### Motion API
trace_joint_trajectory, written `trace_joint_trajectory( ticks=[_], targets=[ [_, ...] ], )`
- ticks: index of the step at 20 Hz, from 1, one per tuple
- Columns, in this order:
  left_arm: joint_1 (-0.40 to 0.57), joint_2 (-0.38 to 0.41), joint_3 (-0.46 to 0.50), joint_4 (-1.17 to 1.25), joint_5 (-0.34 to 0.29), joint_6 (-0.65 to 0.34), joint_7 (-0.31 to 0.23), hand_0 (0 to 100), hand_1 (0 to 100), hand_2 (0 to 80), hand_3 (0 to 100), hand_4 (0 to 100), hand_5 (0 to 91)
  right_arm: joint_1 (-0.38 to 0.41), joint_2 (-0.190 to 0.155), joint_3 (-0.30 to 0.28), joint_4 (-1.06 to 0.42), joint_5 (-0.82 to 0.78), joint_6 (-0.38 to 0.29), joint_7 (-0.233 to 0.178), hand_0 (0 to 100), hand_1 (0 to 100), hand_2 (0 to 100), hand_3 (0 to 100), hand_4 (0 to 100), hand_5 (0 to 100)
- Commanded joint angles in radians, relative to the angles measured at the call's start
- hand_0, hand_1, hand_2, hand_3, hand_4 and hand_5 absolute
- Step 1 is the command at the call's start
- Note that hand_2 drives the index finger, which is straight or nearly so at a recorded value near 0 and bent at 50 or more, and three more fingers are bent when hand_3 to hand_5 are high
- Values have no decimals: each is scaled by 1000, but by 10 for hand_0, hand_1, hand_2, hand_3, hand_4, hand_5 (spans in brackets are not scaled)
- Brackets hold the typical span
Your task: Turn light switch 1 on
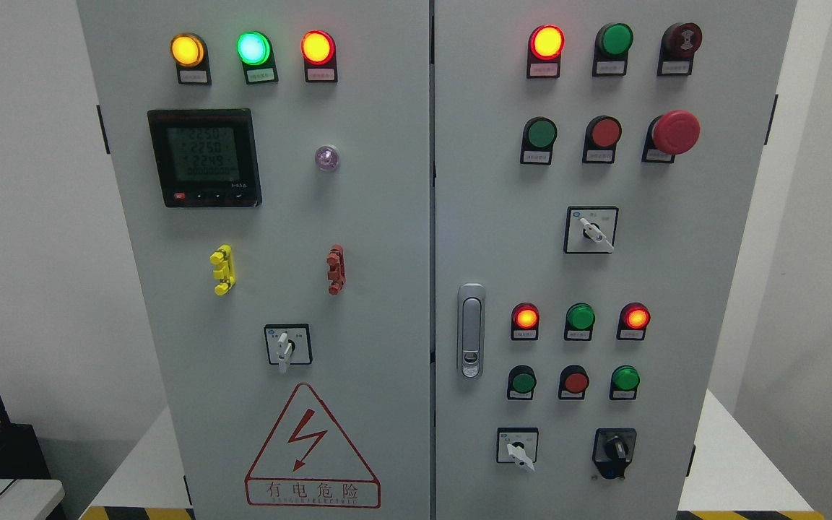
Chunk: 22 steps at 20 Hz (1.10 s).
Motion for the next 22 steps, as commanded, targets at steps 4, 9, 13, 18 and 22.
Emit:
trace_joint_trajectory(
  ticks=[4, 9, 13, 18, 22],
  targets=[
    [0, -2, 28, 5, -3, 0, 2, 348, 0, 0, 0, 0, 0, 0, 1, 17, 0, -25, 0, 0, 120, 389, 0, 0, 0, 0],
    [0, -1, 29, 5, -3, 0, 0, 348, 0, 0, 0, 0, 0, 0, 0, 17, 0, -25, 0, 0, 120, 389, 0, 0, 0, 0],
    [2, -2, 109, -7, -9, -6, 2, 348, 0, 0, 0, 0, 0, 0, 1, 17, 0, -25, 0, 0, 120, 389, 0, 0, 0, 0],
    [5, -2, 169, -44, -18, -10, 3, 347, 0, 0, 0, 0, 0, 0, 1, 17, 0, -25, 0, 0, 120, 389, 0, 0, 0, 0],
    [69, -1, 247, -197, -29, -8, 17, 346, 0, 0, 0, 0, 0, 0, 0, 17, 0, -25, 0, 0, 120, 389, 0, 0, 0, 0]
  ],
)
